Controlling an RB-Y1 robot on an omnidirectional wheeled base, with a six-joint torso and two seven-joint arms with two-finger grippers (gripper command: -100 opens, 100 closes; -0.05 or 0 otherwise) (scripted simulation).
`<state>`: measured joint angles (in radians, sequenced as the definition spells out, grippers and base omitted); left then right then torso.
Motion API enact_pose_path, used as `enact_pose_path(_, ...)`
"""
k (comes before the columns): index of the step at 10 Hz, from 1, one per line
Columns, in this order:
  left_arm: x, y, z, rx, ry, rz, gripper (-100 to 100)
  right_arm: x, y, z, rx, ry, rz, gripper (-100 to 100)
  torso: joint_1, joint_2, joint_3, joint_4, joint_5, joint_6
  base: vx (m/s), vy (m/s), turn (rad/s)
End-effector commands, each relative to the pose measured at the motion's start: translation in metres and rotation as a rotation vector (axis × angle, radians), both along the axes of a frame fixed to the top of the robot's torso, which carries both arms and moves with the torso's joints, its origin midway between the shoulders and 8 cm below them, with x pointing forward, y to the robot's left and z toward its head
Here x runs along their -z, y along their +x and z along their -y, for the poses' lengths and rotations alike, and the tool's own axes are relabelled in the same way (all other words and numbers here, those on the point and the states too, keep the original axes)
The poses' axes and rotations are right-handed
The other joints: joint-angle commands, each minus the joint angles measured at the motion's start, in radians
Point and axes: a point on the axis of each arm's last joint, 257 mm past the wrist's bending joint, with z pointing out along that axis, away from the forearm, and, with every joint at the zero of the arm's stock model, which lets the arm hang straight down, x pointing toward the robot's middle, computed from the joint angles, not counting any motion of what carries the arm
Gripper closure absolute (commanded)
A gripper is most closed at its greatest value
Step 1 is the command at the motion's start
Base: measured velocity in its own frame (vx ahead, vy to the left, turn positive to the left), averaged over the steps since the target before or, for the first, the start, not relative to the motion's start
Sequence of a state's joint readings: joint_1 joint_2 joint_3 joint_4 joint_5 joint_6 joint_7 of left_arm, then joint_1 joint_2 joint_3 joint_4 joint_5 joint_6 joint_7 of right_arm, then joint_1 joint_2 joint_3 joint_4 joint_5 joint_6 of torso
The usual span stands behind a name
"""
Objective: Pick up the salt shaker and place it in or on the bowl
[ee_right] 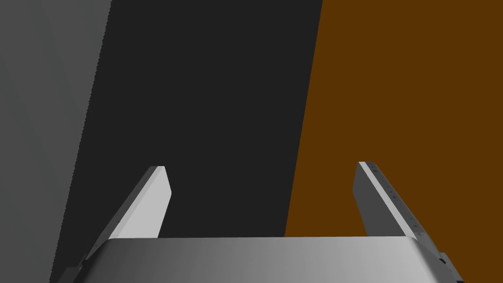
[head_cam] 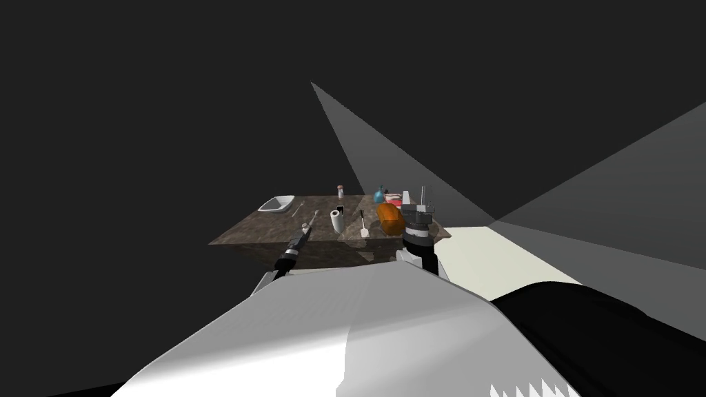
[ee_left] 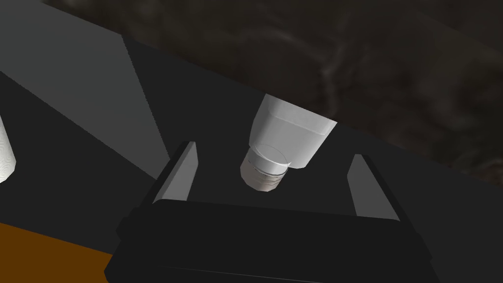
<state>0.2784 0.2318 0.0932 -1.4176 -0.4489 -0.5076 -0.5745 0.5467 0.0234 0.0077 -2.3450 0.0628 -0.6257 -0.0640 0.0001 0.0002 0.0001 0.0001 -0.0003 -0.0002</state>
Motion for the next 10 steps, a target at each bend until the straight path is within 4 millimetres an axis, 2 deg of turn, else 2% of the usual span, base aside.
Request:
enact_pose_path(1,0.000,0.000,0.000,0.000,0.000,0.000,100,0.000,0.000,0.000,0.000,0.000,0.000,0,0.000,0.000,0.000,0.000,0.000,0.000,0.000,0.000,0.000)
enact_pose_path(5,0.000,0.000,0.000,0.000,-0.001,0.001,100,0.000,0.000,0.000,0.000,0.000,0.000,0,0.000,0.000,0.000,0.000,0.000,0.000,0.000,0.000,0.000)
enact_pose_path(6,0.000,0.000,0.000,0.000,-0.001,0.001,0,0.000,0.000,0.000,0.000,0.000,0.000,0,0.000,0.000,0.000,0.000,0.000,0.000,0.000,0.000,0.000)
enact_pose_path(7,0.000,0.000,0.000,0.000,-0.001,0.001,100,0.000,0.000,0.000,0.000,0.000,0.000,0,0.000,0.000,0.000,0.000,0.000,0.000,0.000,0.000,0.000)
enact_pose_path(8,0.000,0.000,0.000,0.000,-0.001,0.001,0,0.000,0.000,0.000,0.000,0.000,0.000,0,0.000,0.000,0.000,0.000,0.000,0.000,0.000,0.000,0.000)
enact_pose_path(9,-0.001,0.008,-0.004,-0.001,0.002,-0.007,100,0.000,0.000,0.000,0.000,0.000,0.000,0,0.000,0.000,0.000,0.000,0.000,0.000,-0.097,0.066,-0.156)
enact_pose_path(10,-0.002,0.011,-0.005,-0.002,0.004,-0.009,100,0.000,0.000,0.000,0.000,0.000,0.000,0,0.004,0.003,0.001,0.000,0.001,0.001,-0.170,0.142,-0.181)
